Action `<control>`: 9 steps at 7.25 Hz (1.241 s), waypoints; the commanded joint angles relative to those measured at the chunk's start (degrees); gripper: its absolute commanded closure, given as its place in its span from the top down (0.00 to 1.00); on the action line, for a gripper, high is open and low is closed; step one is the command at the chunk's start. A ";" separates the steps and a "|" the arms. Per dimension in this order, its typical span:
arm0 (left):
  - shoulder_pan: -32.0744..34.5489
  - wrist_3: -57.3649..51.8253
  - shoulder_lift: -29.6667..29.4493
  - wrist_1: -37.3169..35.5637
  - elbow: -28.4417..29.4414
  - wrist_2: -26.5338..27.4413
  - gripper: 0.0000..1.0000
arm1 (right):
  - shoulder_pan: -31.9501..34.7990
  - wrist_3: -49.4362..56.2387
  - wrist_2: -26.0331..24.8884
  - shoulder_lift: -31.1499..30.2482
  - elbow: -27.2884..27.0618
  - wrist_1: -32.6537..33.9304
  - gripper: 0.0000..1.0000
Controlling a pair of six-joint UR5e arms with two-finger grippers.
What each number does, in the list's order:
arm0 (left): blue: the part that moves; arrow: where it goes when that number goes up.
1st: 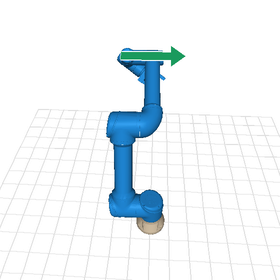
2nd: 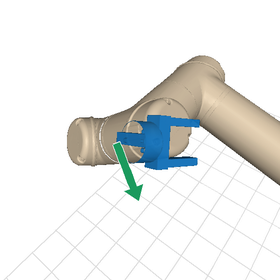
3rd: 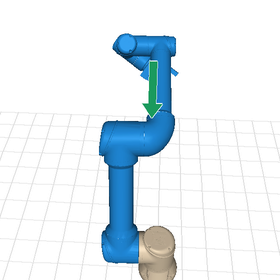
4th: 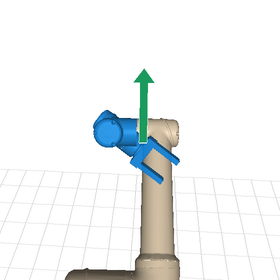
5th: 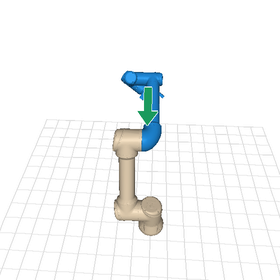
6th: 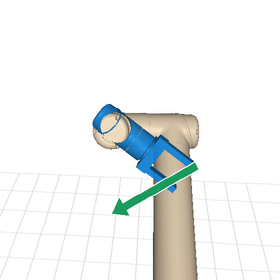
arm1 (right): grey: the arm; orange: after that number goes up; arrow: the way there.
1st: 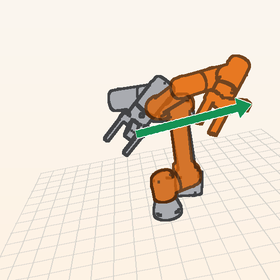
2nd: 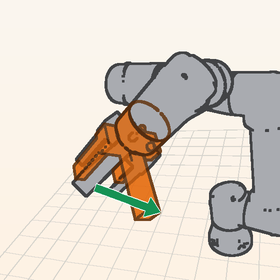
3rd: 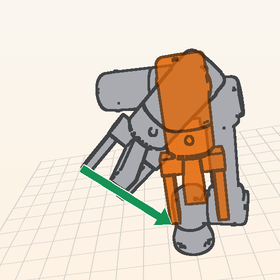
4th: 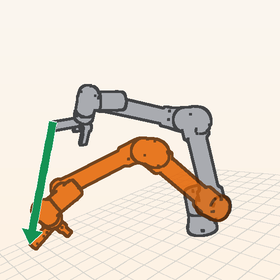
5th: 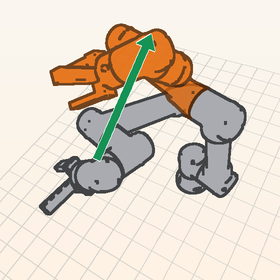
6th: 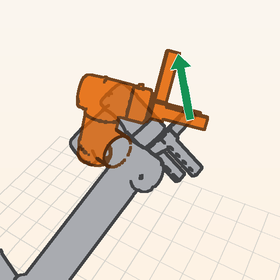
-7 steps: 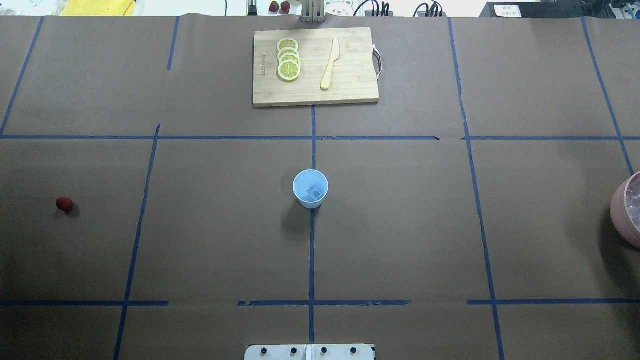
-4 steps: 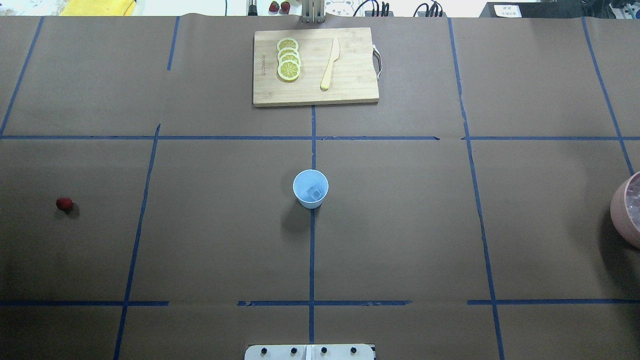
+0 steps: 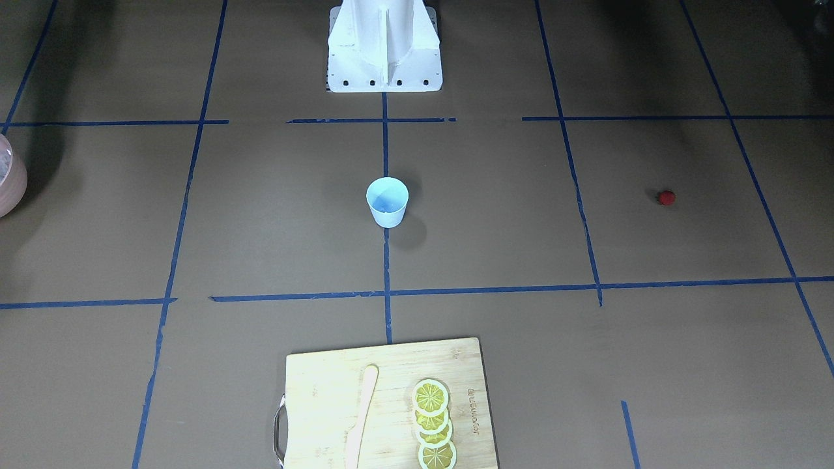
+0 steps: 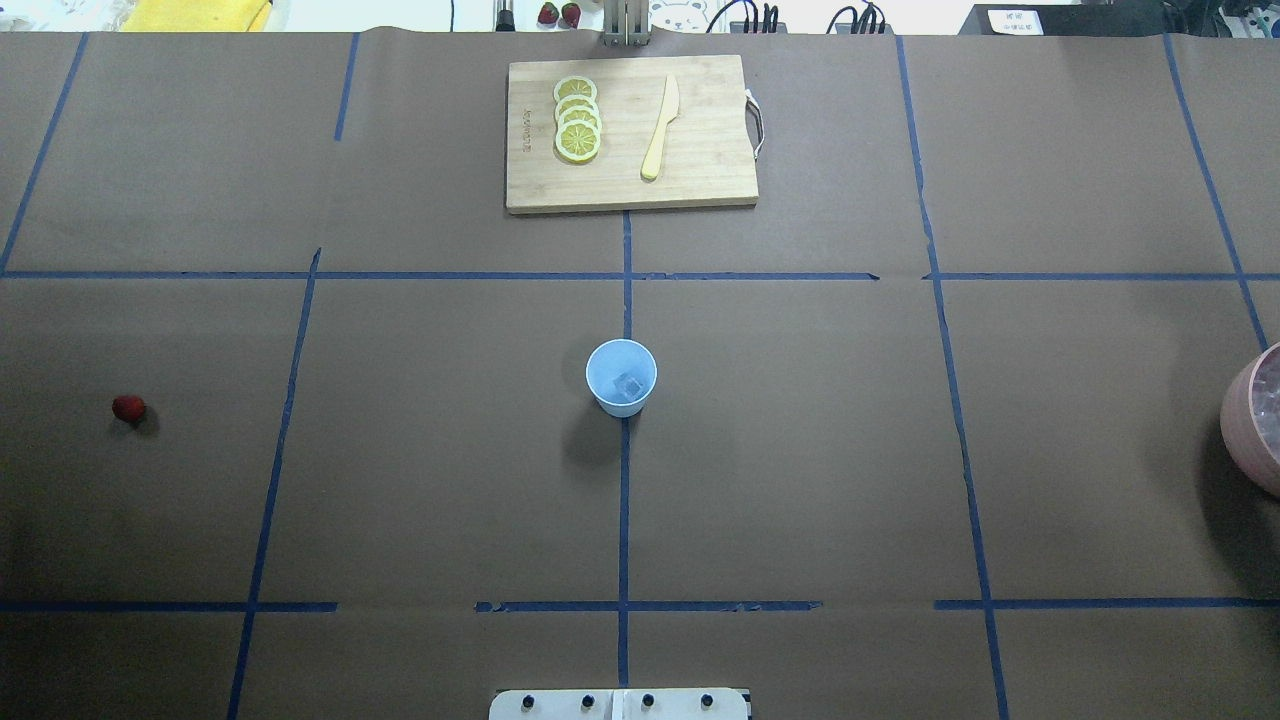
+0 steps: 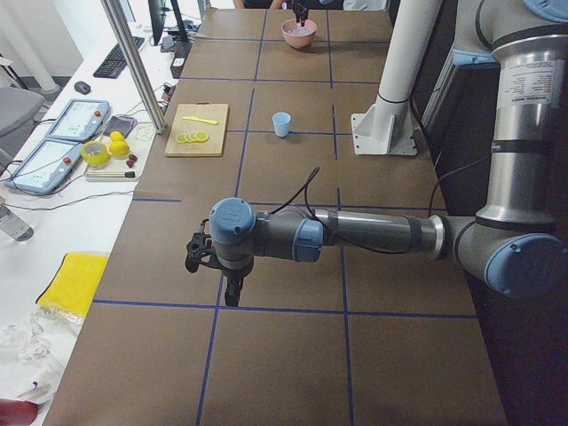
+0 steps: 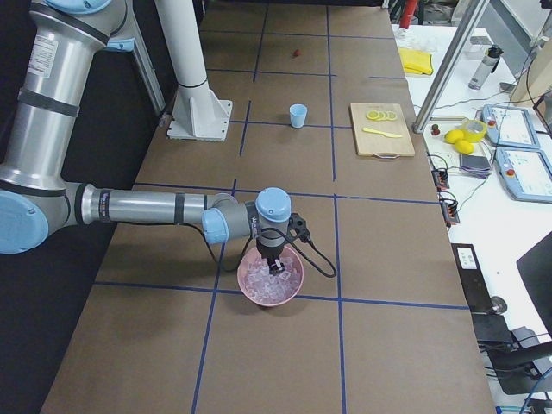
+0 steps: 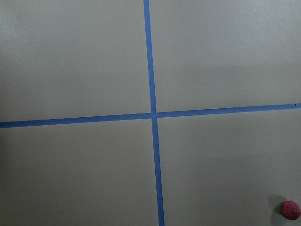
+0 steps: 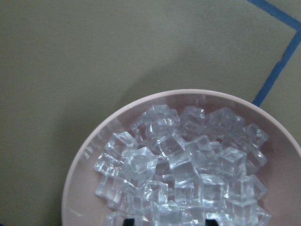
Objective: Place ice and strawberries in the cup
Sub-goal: 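Grasp an ice cube from the pink bowl with the right gripper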
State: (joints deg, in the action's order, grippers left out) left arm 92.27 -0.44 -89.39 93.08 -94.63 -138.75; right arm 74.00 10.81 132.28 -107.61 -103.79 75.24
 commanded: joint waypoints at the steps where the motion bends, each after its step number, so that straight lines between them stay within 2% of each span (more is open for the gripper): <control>1: 0.01 0.00 0.00 0.00 -0.20 -0.03 1.00 | 0.00 0.00 -0.09 -0.05 0.69 0.08 0.59; 4: -0.07 0.00 0.00 0.00 -0.20 0.06 1.00 | -0.26 -0.18 0.08 0.03 1.22 0.08 0.54; 9: -0.07 0.00 0.00 0.00 -0.20 0.06 1.00 | -2.55 -0.35 0.00 0.04 1.66 0.17 0.55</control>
State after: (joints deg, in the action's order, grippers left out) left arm 92.21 -0.44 -89.39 93.08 -94.84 -138.69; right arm 71.74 10.39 132.29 -107.58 -102.24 75.41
